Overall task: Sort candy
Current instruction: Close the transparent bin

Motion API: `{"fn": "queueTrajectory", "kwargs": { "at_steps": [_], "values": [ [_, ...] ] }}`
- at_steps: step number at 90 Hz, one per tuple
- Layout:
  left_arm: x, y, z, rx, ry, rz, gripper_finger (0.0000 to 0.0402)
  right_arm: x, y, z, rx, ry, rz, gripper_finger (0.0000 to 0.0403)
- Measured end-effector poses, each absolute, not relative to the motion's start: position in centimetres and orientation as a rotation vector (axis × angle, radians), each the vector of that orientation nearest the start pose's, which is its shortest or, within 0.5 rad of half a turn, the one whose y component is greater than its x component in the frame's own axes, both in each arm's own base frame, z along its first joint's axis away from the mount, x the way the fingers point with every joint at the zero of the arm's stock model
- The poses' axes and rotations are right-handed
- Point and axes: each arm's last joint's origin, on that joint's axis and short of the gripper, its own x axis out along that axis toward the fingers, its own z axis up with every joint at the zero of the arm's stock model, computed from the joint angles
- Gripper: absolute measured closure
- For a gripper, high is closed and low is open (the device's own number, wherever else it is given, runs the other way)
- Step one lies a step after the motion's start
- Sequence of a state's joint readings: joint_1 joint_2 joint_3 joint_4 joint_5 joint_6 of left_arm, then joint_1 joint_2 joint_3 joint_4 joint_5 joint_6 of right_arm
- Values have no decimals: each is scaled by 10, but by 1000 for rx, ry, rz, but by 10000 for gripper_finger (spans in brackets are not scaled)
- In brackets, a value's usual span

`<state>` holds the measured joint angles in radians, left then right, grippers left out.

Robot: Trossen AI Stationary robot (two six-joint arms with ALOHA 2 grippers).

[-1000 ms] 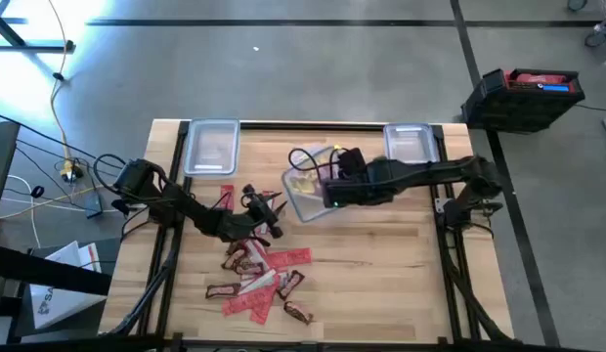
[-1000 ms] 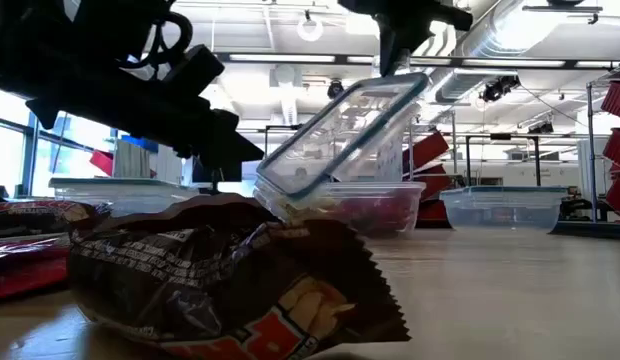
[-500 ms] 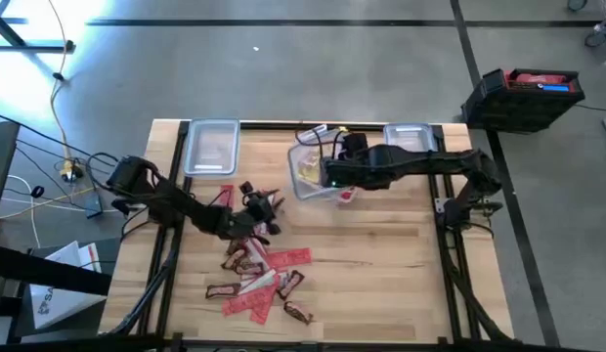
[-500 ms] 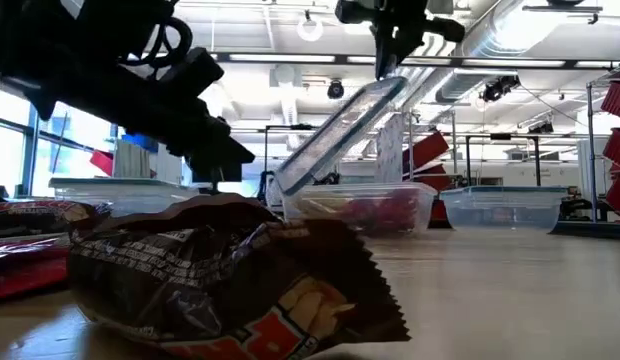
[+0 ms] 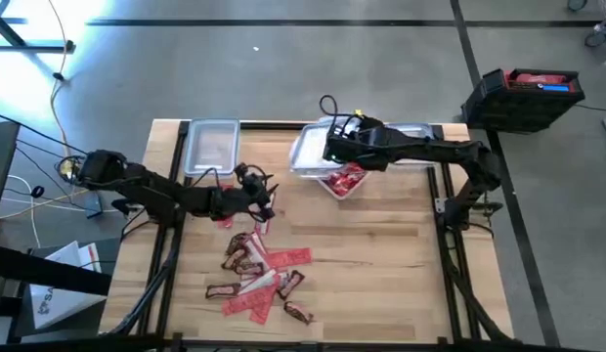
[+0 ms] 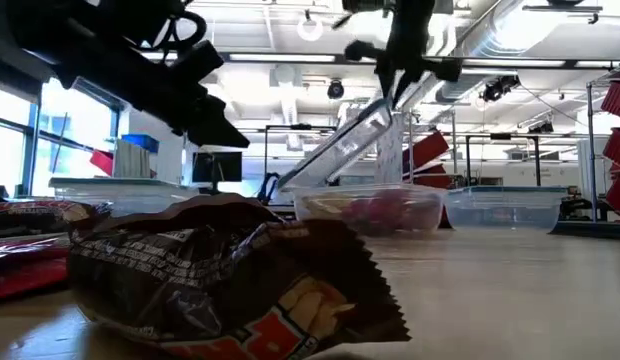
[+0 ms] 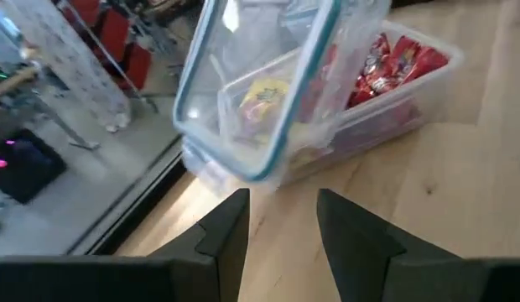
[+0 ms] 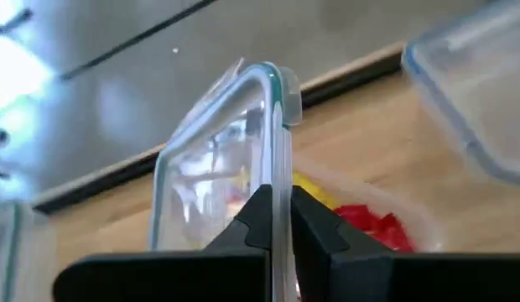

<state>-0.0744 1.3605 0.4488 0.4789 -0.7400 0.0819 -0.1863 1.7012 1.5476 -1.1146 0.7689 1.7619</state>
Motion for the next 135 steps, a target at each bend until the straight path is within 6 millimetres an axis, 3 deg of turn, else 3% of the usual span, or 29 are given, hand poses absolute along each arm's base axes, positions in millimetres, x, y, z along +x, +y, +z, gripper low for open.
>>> {"fn": "queueTrajectory", "kwargs": {
  "at_steps": [8, 20, 37, 50, 75, 84, 105, 121, 135],
  "values": [
    [244, 4, 166, 247, 444, 628, 275, 314, -79, 298, 1100, 5, -1555, 403],
    [243, 4, 163, 232, 471, 615, 275, 281, -62, 290, 1183, -131, -1587, 403],
    [243, 4, 163, 214, 465, 609, 275, 259, -28, 256, 1177, -170, -1525, 403],
    [243, 4, 163, 209, 460, 603, 275, 255, -21, 232, 1177, -162, -1496, 403],
    [243, 4, 163, 210, 462, 601, 275, 229, -22, 184, 1202, 127, -1598, 403],
    [243, 4, 163, 207, 462, 590, 275, 225, -21, 175, 1210, 151, -1591, 403],
    [244, 3, 164, 191, 452, 578, 275, 227, -14, 171, 1204, 368, -1510, 403],
    [244, 2, 163, 171, 457, 544, 275, 230, -11, 171, 1195, 415, -1464, 403],
    [243, 2, 161, 179, 483, 540, 275, 240, -2, 172, 1192, 505, -1305, 403]
  ]
}}
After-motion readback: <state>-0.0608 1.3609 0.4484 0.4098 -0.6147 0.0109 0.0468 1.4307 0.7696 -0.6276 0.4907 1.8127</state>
